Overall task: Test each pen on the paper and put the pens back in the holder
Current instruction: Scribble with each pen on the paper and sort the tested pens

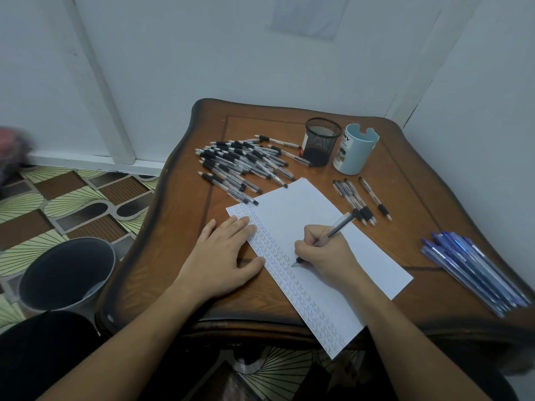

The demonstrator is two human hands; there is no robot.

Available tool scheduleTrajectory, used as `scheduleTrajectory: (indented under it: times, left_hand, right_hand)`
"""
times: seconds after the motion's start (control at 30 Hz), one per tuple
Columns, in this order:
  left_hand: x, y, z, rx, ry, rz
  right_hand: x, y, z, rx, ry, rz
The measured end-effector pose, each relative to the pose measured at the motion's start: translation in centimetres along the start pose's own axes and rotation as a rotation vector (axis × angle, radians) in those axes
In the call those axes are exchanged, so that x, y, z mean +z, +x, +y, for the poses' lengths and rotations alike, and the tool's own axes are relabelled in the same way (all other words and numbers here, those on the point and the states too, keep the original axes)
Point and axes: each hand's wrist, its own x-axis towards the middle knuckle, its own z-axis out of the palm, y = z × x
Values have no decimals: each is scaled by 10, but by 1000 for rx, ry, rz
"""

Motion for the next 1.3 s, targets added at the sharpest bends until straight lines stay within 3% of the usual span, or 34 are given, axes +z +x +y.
scheduleTrajectory:
  times: [0.87,1.03,1.3]
  left_hand:
    - [0,1,-1,-8,11,-4]
    - [0,0,0,-10,26,-8]
    - [1,0,-1,-5,12,-3]
  right_hand:
    - [-2,1,-1,-9,-20,8]
    - [-1,-1,-2,-26,-61,75]
    - [-9,4,-20,149,276,194]
